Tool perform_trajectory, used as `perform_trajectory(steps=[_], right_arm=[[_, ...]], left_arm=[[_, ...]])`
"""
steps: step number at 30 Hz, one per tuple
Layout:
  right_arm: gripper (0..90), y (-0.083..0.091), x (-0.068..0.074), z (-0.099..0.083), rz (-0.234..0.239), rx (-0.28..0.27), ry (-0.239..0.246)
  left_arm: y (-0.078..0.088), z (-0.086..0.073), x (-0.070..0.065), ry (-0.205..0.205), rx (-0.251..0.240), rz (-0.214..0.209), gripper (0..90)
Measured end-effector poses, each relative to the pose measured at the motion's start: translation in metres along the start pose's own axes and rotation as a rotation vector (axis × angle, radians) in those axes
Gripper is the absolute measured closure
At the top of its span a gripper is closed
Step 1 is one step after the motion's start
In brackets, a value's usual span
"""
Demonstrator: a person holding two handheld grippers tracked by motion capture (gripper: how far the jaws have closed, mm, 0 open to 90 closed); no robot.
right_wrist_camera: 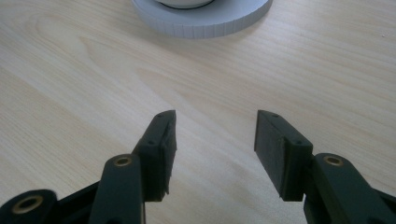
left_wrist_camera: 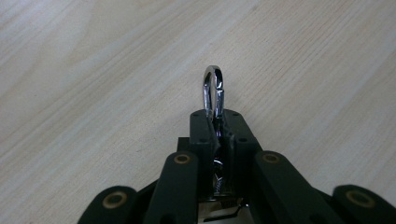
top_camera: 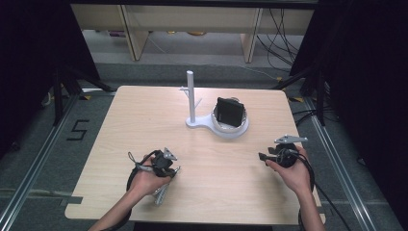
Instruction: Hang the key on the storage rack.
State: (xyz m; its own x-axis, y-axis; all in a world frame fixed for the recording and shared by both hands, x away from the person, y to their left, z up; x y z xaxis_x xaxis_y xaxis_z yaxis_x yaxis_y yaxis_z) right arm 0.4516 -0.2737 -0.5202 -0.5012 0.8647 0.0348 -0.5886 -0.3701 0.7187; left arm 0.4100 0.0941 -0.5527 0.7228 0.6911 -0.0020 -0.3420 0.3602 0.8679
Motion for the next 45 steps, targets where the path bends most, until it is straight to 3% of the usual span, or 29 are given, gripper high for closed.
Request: perform_trajectory(steps=[2,5,6,9,12,13,16,17,18,21,22,24,25,26,27,28,29,31,36,38,40,41,45], right_arm=[[49.8,-0.001,-0.001,0.001,0.005,-0.011,0.019],[49.7,-0.001,-0.001,0.001,0.004,-0.008,0.006],[49.7,0.001,0.001,-0.001,0.002,0.008,-0.019],[49.7,0.001,0.001,0.0,0.024,0.014,-0.019],[49.7,0.0,-0.001,0.001,0.02,-0.009,0.01],[49.6,0.0,-0.001,0.001,0.019,-0.009,0.011],[49.7,-0.001,-0.002,0.001,0.01,-0.03,0.028],[49.6,0.0,0.0,0.0,0.0,-0.019,-0.008],[49.7,0.0,-0.001,0.0,-0.005,-0.024,-0.007],[49.6,0.0,0.0,0.0,-0.003,-0.034,-0.019],[49.7,0.0,-0.001,0.0,0.012,-0.029,0.001],[49.7,-0.002,-0.001,-0.001,0.008,-0.038,-0.005],[49.7,-0.003,-0.003,-0.001,-0.017,-0.046,0.007],[49.7,-0.002,0.0,-0.002,0.011,-0.029,-0.013],[49.7,-0.004,0.0,-0.002,0.022,-0.037,0.006],[49.7,-0.003,0.001,-0.003,-0.009,-0.036,-0.028],[49.7,-0.003,0.0,-0.003,-0.011,-0.041,-0.027],[49.8,-0.004,0.0,-0.002,-0.005,-0.05,-0.017],[49.8,-0.004,-0.002,-0.002,0.014,-0.052,-0.016],[49.9,-0.005,-0.004,-0.002,-0.017,-0.071,-0.004],[49.8,-0.005,-0.002,-0.002,-0.006,-0.072,-0.028],[49.8,-0.007,-0.003,-0.001,-0.007,-0.086,-0.005],[49.9,-0.005,-0.001,-0.002,0.005,-0.074,-0.015]], left_arm=[[-0.001,0.0,0.0,0.004,-0.017,0.003,83.3],[0.001,-0.002,0.0,0.01,-0.019,-0.003,83.4],[0.0,-0.001,-0.001,0.024,-0.047,0.002,83.4],[0.002,-0.003,0.0,0.033,-0.087,0.004,83.5],[0.008,-0.003,0.002,0.051,-0.14,0.014,83.5],[0.009,-0.001,0.003,0.066,-0.179,0.028,83.5],[0.018,-0.001,0.007,0.035,-0.225,0.035,83.6],[0.021,-0.001,0.009,0.026,-0.236,0.04,83.5],[0.023,-0.001,0.011,0.016,-0.248,0.044,83.5],[0.028,0.003,0.011,0.07,-0.349,0.058,83.6],[0.031,0.003,0.012,0.071,-0.368,0.069,83.5],[0.035,0.004,0.014,0.079,-0.398,0.078,83.5],[0.037,0.005,0.014,0.087,-0.418,0.087,83.5],[0.04,0.005,0.016,0.09,-0.432,0.098,83.6],[0.042,0.005,0.017,0.093,-0.445,0.107,83.6],[0.043,0.005,0.017,0.105,-0.464,0.112,83.6],[0.043,0.005,0.017,0.105,-0.464,0.112,83.6],[0.048,0.007,0.019,0.14,-0.521,0.13,83.6],[0.053,0.008,0.024,0.159,-0.579,0.153,83.6],[0.054,0.008,0.024,0.173,-0.602,0.159,83.6],[0.055,0.008,0.026,0.179,-0.627,0.166,83.6],[0.056,0.008,0.026,0.177,-0.637,0.17,83.6],[0.062,0.01,0.028,0.173,-0.678,0.201,83.6]])
Point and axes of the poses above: each handheld gripper's, and its own axes: y roughly backward along the jaws, z roughly out of its top, x roughly to its left, the point moved 7 cm from there along -y, roughly forward along the jaws, and after that the axes turned 1 degree about x, right-handed, at the moved point
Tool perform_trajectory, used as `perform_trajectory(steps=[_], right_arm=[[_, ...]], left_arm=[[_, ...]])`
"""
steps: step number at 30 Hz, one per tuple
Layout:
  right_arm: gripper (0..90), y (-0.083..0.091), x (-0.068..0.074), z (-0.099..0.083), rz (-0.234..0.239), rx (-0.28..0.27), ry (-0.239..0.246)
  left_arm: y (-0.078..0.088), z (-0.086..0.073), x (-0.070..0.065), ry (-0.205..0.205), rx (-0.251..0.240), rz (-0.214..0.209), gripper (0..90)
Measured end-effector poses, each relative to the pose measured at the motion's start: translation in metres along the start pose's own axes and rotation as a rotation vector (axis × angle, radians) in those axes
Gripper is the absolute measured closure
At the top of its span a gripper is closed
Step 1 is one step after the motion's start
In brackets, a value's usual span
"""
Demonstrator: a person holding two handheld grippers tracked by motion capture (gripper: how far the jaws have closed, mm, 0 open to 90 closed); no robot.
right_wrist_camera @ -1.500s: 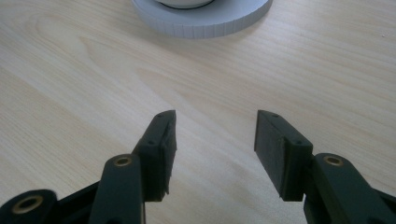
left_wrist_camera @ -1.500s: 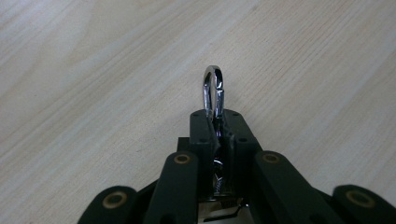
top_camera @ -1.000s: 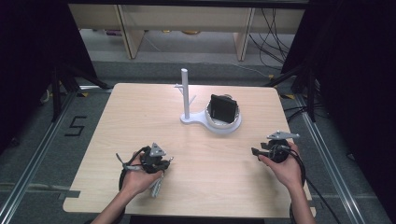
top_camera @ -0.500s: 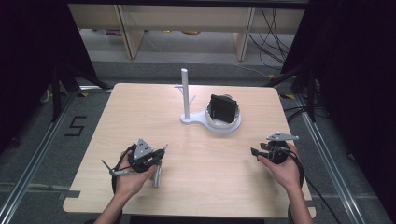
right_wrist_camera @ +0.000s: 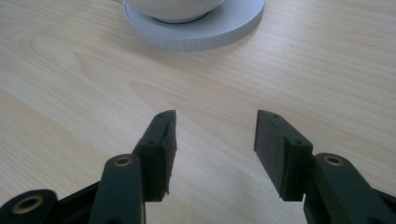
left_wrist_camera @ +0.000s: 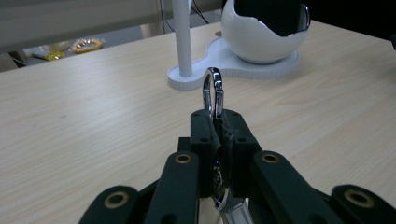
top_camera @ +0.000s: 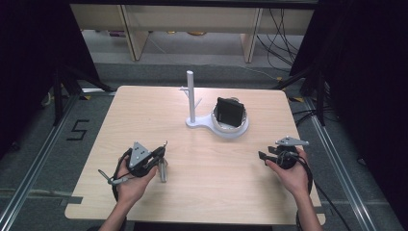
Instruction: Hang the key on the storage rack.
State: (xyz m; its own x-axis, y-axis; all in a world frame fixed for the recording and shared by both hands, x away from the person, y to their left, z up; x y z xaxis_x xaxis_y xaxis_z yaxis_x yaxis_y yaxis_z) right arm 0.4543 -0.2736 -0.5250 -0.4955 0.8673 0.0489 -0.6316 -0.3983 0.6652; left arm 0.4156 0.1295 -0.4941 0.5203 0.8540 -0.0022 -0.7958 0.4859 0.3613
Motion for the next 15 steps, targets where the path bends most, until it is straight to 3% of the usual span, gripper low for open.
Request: perform_trajectory(steps=[8,10,15], right_arm=[[49.9,0.0,0.003,0.001,-0.03,-0.045,-0.023],[50.0,0.0,0.003,0.001,-0.019,-0.04,-0.016],[50.1,0.001,0.003,0.002,-0.05,-0.088,-0.046]], left_arm=[[0.006,0.007,0.007,0.017,-0.07,0.037,83.6],[0.007,0.009,0.007,0.008,-0.082,0.04,83.6],[0.008,0.015,0.009,-0.001,-0.103,0.055,83.6]])
Point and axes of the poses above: each handheld gripper's, and its own axes: y roughly backward along the jaws, z roughly out of its top, x roughly to its left, the point moved 7 cm from there along -y, roughly forward along the jaws, and after that the axes turned 1 degree about x, right-handed, at the moved point
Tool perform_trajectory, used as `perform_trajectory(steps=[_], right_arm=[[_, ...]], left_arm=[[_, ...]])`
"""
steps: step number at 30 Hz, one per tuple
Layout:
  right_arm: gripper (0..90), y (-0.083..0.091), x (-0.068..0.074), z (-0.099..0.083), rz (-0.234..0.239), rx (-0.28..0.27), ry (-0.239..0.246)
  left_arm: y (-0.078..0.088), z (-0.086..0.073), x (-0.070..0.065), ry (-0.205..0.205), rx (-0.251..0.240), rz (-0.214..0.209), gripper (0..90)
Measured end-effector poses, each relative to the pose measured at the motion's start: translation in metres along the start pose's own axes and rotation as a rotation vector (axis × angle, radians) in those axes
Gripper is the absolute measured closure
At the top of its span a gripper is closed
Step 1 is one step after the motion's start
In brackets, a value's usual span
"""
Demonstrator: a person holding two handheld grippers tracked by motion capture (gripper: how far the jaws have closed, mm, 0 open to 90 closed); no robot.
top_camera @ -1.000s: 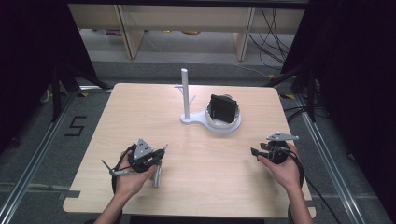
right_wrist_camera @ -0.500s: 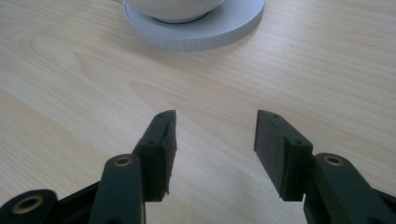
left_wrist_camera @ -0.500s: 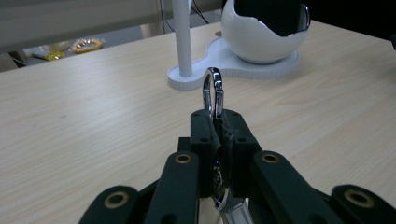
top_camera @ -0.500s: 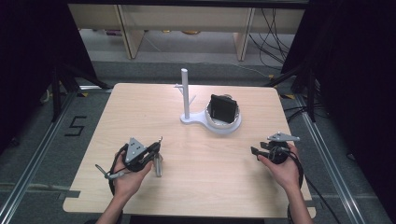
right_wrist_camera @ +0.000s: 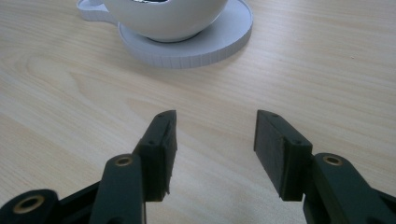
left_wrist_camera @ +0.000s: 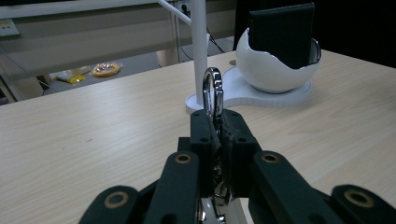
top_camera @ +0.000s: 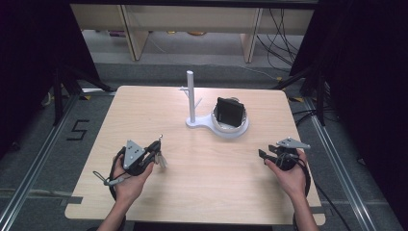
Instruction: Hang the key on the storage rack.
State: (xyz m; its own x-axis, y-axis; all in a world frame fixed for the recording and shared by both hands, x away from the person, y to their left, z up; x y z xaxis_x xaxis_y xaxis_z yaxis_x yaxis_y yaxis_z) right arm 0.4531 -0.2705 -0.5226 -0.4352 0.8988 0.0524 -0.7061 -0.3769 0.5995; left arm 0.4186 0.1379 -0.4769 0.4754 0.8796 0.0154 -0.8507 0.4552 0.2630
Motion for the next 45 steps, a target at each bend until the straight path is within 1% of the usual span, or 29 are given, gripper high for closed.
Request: perform_trajectory(steps=[1,2,3,4,5,6,7,8,10,11,12,13,15,16,17,20,23,24,28,29,30,31,34,37,38,39,40,45], right_arm=[[50.1,-0.001,0.0,0.0,0.008,-0.005,0.003],[50.1,0.0,-0.001,-0.001,0.019,0.01,0.016],[50.1,0.0,-0.001,-0.002,0.016,0.011,0.015],[50.1,0.0,-0.001,-0.003,0.016,0.009,0.006],[50.1,0.0,-0.001,-0.003,0.004,-0.001,-0.007],[50.1,-0.001,-0.001,-0.003,0.007,-0.006,-0.008],[50.1,-0.001,-0.002,-0.002,-0.001,-0.008,-0.004],[50.1,0.0,-0.001,-0.002,0.01,-0.008,-0.009],[50.0,0.0,-0.002,-0.002,0.012,-0.003,-0.006],[50.0,0.001,-0.002,-0.002,0.004,-0.008,-0.001],[50.0,0.001,-0.002,-0.002,0.002,-0.002,-0.008],[50.1,0.001,-0.002,-0.002,0.01,-0.007,-0.006],[50.0,0.001,-0.002,-0.001,0.003,-0.016,-0.002],[50.0,0.001,0.0,-0.002,0.016,-0.008,-0.015],[50.0,0.001,-0.001,-0.001,0.009,-0.015,-0.005],[50.0,0.001,-0.001,-0.001,0.016,-0.012,-0.002],[50.0,0.001,-0.001,-0.001,0.016,-0.01,-0.003],[50.0,0.002,-0.001,-0.002,0.009,-0.006,-0.005],[50.0,0.003,-0.002,-0.001,0.015,-0.009,-0.008],[50.0,0.003,-0.002,-0.001,0.003,-0.005,-0.007],[50.0,0.002,-0.002,-0.001,0.015,-0.009,-0.008],[50.0,0.003,-0.002,-0.002,0.003,-0.003,-0.006],[50.0,0.001,-0.001,-0.002,0.013,-0.011,-0.006],[49.9,0.001,-0.001,-0.002,0.011,-0.013,0.001],[49.9,0.001,0.0,-0.002,0.021,-0.005,-0.012],[49.9,0.001,0.0,-0.002,0.021,-0.004,-0.012],[49.9,0.001,-0.001,-0.002,0.009,-0.013,0.003],[49.8,0.001,-0.001,-0.002,0.011,-0.013,0.001]], left_arm=[[0.0,0.002,0.0,0.0,-0.008,0.001,83.6],[-0.001,0.003,0.0,0.009,-0.005,0.003,83.6],[-0.002,0.005,0.001,0.01,-0.014,0.002,83.6],[-0.002,0.007,0.002,0.005,-0.013,0.011,83.6],[-0.002,0.009,0.004,-0.001,-0.021,0.018,83.6],[-0.003,0.011,0.005,-0.001,-0.032,0.025,83.6],[-0.003,0.013,0.006,0.005,-0.043,0.032,83.6],[-0.004,0.015,0.008,0.007,-0.047,0.038,83.6],[-0.006,0.019,0.01,0.004,-0.059,0.045,83.6],[-0.007,0.021,0.011,0.003,-0.06,0.046,83.6],[-0.008,0.022,0.011,0.002,-0.064,0.048,83.6],[-0.009,0.024,0.011,-0.001,-0.067,0.05,83.6],[-0.012,0.027,0.011,-0.006,-0.07,0.049,83.6],[-0.013,0.029,0.011,-0.006,-0.076,0.051,83.6],[-0.015,0.03,0.011,-0.006,-0.073,0.049,83.6],[-0.019,0.034,0.012,-0.007,-0.082,0.051,83.6],[-0.023,0.037,0.014,0.0,-0.089,0.05,83.6],[-0.024,0.038,0.015,0.002,-0.09,0.051,83.6],[-0.03,0.042,0.016,-0.004,-0.098,0.053,83.6],[-0.031,0.042,0.016,-0.006,-0.098,0.053,83.6],[-0.033,0.043,0.016,-0.009,-0.1,0.056,83.6],[-0.034,0.044,0.016,-0.01,-0.102,0.056,83.6],[-0.037,0.046,0.016,-0.011,-0.107,0.059,83.6],[-0.039,0.049,0.017,-0.01,-0.113,0.063,83.6],[-0.04,0.05,0.017,-0.01,-0.114,0.063,83.6],[-0.041,0.051,0.017,-0.01,-0.117,0.063,83.6],[-0.041,0.052,0.017,-0.011,-0.119,0.063,83.6],[-0.045,0.058,0.017,-0.017,-0.122,0.067,83.6]])
Point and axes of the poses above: each handheld gripper's, and its own axes: y roughly backward along the jaws, z roughly out of its top, x roughly to its left, the point moved 7 cm from there along -y, roughly forward along the jaws, and after that the axes turned 1 degree about x, right-handed, at the moved point
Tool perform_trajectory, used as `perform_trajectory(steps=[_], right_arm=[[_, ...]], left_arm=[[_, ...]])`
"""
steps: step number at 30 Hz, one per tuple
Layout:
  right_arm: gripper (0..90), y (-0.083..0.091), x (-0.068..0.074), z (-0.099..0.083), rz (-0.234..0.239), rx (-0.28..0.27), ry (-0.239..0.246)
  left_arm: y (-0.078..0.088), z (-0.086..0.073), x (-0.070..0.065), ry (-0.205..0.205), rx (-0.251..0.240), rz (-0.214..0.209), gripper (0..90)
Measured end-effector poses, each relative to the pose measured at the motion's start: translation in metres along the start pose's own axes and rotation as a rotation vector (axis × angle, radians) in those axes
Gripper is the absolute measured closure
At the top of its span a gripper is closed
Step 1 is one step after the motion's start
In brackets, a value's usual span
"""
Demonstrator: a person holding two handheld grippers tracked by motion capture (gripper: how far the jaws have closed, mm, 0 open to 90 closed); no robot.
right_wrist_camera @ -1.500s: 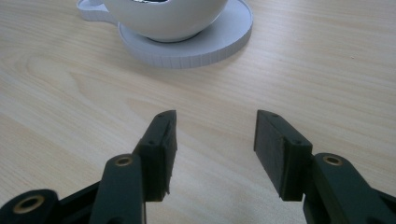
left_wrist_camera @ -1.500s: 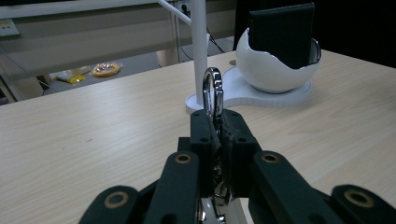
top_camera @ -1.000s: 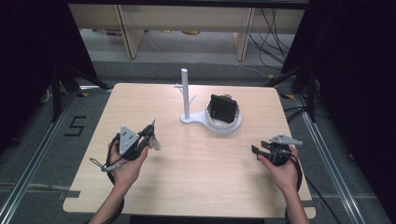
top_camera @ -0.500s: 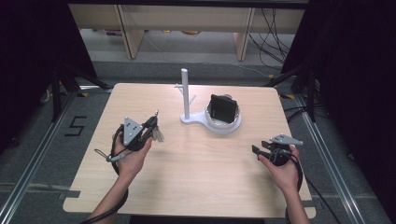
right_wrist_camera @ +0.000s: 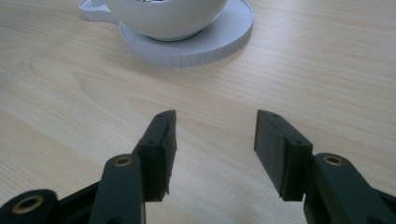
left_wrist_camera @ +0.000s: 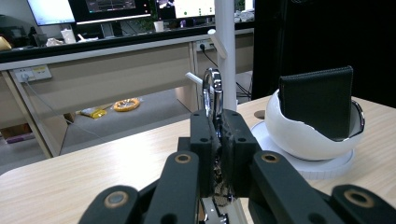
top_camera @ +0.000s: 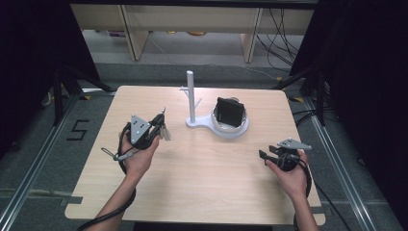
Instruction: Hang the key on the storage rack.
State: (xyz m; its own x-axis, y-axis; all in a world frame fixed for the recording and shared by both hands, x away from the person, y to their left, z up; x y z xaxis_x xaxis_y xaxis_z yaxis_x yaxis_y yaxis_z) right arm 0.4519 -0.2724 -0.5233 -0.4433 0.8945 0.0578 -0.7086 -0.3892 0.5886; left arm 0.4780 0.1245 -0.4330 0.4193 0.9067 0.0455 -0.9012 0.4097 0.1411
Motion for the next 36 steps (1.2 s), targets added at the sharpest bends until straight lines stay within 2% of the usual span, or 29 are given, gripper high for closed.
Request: perform_trajectory(steps=[1,8,11,17,19,21,22,23,36], right_arm=[[49.8,0.0,0.001,-0.001,0.01,0.008,-0.013],[49.8,-0.001,0.001,0.0,0.01,0.003,-0.002],[49.8,0.0,0.001,0.0,-0.004,0.0,-0.005],[49.8,-0.001,0.0,0.0,0.0,0.001,-0.004],[49.8,-0.001,0.001,0.0,0.014,-0.001,-0.003],[49.8,-0.001,0.001,0.0,0.002,0.002,-0.004],[49.8,-0.001,0.005,-0.001,0.011,0.004,-0.057],[49.8,0.0,0.004,-0.001,0.004,0.012,-0.046],[49.8,0.002,0.005,-0.001,0.011,0.017,-0.056]], left_arm=[[-0.001,0.001,0.0,-0.001,-0.003,-0.001,83.6],[-0.008,0.01,-0.001,-0.01,-0.013,-0.002,83.6],[-0.012,0.014,-0.001,-0.012,-0.02,-0.003,83.6],[-0.02,0.019,-0.003,-0.019,-0.023,-0.004,83.7],[-0.023,0.021,-0.003,-0.015,-0.027,-0.004,83.6],[-0.026,0.023,-0.003,-0.016,-0.025,0.0,83.6],[-0.028,0.024,-0.002,-0.03,-0.032,0.007,83.6],[-0.03,0.025,-0.003,-0.013,-0.028,0.002,83.6],[-0.051,0.032,-0.004,-0.025,-0.026,0.024,83.7]])
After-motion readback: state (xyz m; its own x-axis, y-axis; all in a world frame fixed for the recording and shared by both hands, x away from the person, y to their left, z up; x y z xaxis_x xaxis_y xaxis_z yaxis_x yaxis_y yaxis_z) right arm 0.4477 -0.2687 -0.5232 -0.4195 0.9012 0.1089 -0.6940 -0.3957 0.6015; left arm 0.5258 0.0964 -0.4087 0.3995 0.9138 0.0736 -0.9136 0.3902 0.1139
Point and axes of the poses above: each handheld gripper's, and its own axes: y roughly backward along the jaws, z roughly out of its top, x roughly to its left, the point moved 7 cm from there along -y, roughly forward along the jaws, and after that the axes turned 1 degree about x, right-handed, at the moved point
